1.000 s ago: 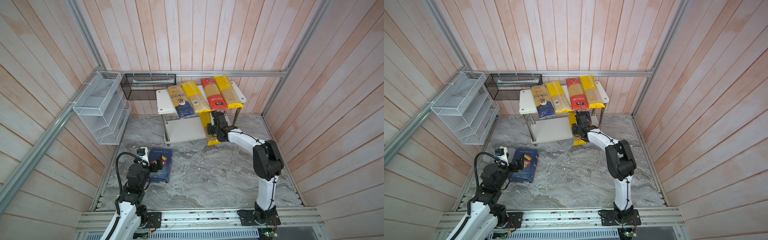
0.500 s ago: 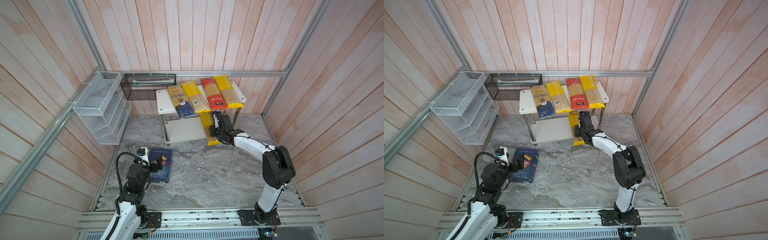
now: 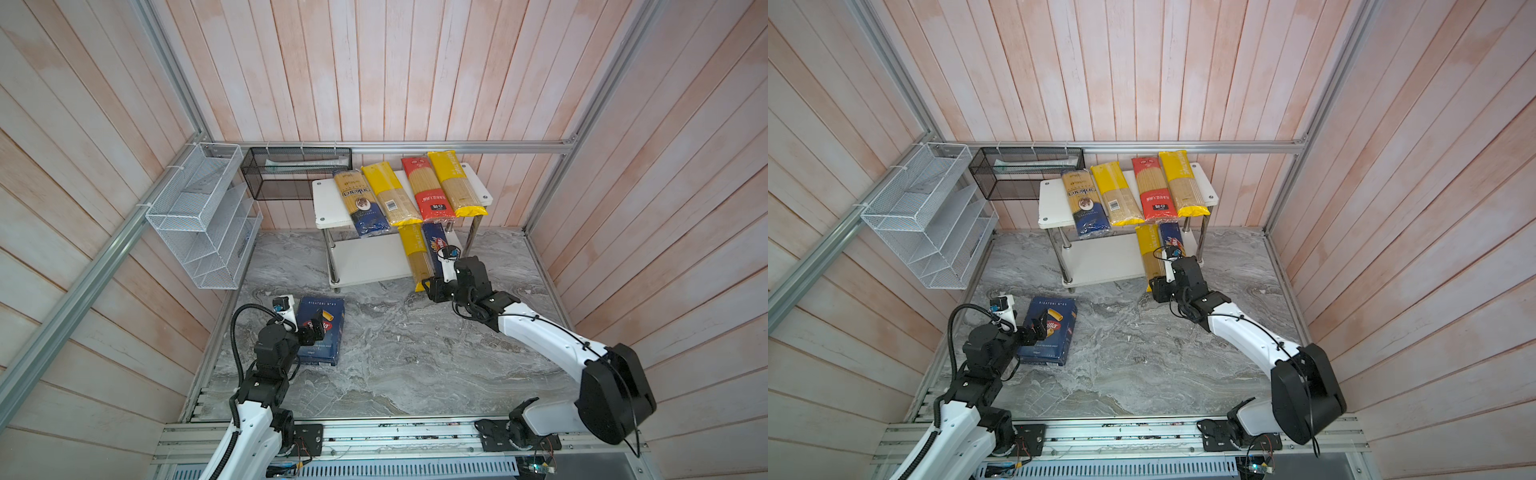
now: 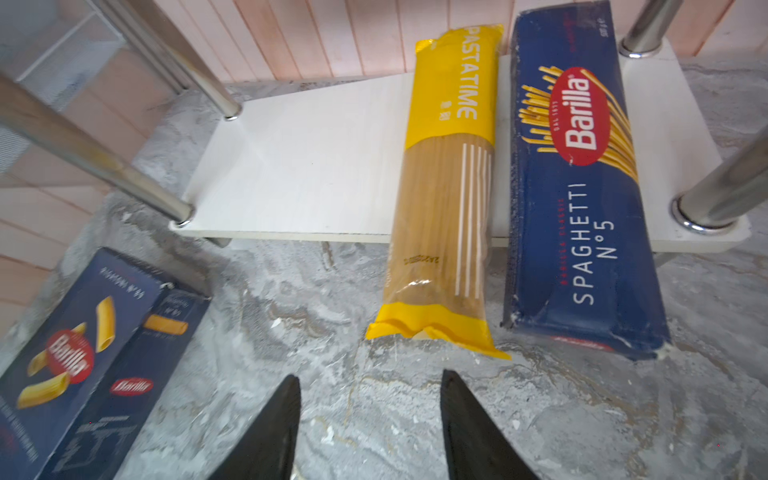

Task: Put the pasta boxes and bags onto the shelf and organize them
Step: 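Open the right gripper and withdraw it toward the rigatoni box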

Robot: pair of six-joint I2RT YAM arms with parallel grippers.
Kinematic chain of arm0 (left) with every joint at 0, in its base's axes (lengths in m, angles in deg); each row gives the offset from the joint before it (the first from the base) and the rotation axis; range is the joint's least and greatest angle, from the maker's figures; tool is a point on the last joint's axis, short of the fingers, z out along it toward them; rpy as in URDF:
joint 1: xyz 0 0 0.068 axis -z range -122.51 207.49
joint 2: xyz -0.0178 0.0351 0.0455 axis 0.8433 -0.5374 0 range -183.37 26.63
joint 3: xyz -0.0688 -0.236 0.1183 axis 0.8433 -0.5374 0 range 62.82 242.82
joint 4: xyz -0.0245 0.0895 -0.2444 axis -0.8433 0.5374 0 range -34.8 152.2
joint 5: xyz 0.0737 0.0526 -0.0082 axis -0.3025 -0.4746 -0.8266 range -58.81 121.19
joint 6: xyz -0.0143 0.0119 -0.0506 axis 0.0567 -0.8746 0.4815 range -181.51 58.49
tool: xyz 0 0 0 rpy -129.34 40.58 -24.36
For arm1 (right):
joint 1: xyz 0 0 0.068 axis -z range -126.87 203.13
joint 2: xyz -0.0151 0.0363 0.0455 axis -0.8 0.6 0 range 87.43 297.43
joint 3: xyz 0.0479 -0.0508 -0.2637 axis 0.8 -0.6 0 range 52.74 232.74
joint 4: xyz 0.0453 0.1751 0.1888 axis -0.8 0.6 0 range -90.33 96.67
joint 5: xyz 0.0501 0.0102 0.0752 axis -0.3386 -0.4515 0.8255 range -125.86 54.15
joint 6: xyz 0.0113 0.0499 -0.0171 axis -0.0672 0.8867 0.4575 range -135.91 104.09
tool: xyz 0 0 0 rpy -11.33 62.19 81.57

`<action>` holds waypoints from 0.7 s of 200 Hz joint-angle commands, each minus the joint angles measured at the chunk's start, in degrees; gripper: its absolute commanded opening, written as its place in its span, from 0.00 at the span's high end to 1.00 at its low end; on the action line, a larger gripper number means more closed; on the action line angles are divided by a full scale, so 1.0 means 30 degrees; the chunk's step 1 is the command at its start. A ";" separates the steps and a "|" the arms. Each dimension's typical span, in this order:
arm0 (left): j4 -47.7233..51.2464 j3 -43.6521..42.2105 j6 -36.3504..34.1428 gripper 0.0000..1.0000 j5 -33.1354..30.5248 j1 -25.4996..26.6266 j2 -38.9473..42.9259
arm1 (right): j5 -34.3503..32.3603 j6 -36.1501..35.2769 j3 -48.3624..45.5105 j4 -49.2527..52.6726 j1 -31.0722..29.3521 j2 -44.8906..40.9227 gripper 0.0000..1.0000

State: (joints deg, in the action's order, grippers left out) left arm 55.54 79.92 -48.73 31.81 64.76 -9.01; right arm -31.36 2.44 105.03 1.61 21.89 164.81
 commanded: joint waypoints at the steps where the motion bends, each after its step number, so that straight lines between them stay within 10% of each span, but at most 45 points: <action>1: 0.1891 0.1639 0.1561 0.00 0.0171 -0.0893 -0.0673 | 0.1446 -0.0549 -0.1091 -0.0502 -0.0624 -0.1170 0.45; 140: -0.1455 0.1836 0.3215 0.00 0.3009 -0.2239 -0.6650 | 0.4794 0.1835 -0.5301 -0.4432 -0.2271 -0.3424 0.42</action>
State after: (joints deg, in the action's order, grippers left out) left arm 54.29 84.89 -39.14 38.74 58.29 -27.43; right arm -18.64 5.85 91.17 -9.54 15.13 156.48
